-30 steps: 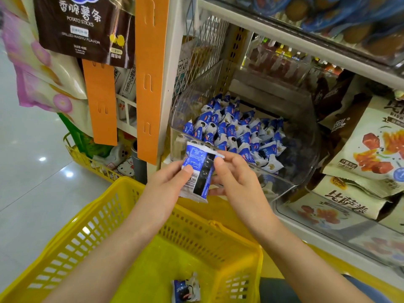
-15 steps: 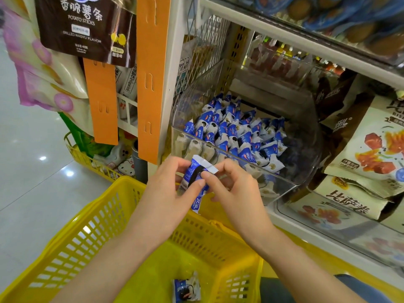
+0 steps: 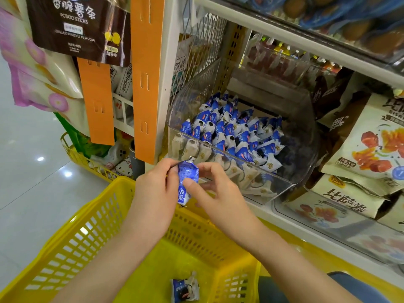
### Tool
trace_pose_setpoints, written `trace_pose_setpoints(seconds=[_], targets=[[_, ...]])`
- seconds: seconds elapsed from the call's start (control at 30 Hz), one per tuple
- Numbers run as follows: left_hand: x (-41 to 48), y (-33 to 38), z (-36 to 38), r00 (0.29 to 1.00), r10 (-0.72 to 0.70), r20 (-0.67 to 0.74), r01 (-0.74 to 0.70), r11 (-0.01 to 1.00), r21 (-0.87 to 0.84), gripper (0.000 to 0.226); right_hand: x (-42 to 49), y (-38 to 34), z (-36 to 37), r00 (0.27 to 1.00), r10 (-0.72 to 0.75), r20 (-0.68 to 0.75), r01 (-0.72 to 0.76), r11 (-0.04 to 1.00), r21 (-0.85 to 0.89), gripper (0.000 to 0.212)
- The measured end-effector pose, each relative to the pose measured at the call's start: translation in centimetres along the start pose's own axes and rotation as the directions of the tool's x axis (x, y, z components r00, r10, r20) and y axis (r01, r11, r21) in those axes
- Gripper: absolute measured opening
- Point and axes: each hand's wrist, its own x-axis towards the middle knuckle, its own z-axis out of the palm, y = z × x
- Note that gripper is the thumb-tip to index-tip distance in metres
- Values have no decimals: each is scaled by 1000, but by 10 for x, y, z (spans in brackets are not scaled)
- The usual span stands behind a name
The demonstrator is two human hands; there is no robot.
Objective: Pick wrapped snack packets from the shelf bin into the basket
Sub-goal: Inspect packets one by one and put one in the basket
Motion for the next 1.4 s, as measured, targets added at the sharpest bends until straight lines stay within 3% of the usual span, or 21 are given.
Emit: trace_pose_setpoints(seconds=[0.1, 0.27, 0.5, 0.6, 0.73, 0.87, 0.97, 1.1, 1.23, 1.3, 1.4], targets=[[1, 0, 0, 998, -48, 46, 51, 997, -55, 19, 1, 0, 0, 999, 36, 29, -39, 995, 95, 18], [0, -1, 4, 956, -141, 255, 191, 965, -181, 26, 4, 0, -4, 993, 118, 30, -121, 966, 228, 17], [1, -7, 5, 960, -146, 238, 186, 970, -158, 33, 7, 0, 0, 981, 173, 82, -190, 937, 293, 22], [3, -7, 2, 969, -127, 210, 163, 973, -164, 25, 6, 2, 1, 992, 105, 66, -119, 958, 259, 19], [3, -4, -3, 977, -106, 183, 134, 979, -151, 22, 4, 6, 0, 994, 34, 103, -49, 987, 152, 30], [0, 0, -1, 975, -137, 173, 166, 973, -162, 25, 1, 6, -1, 993, -65, 98, 73, 994, -82, 39], [3, -1, 1, 939, -249, 237, 308, 915, -259, 26, 0, 5, -3, 991, -86, 106, 100, 987, -129, 40], [6, -2, 2, 875, -364, 320, 475, 777, -414, 41, 3, -5, -8, 997, 54, 56, -62, 985, 162, 22], [6, 2, 4, 827, -418, 376, 555, 710, -433, 47, 8, -12, -16, 977, 192, 94, -211, 935, 284, 24], [8, 5, 4, 794, -437, 422, 602, 659, -450, 53, 8, -15, -18, 977, 206, 57, -214, 923, 320, 13], [11, 3, 4, 790, -410, 456, 610, 602, -515, 38, 8, -15, -18, 985, 136, -110, -99, 953, 285, 14]])
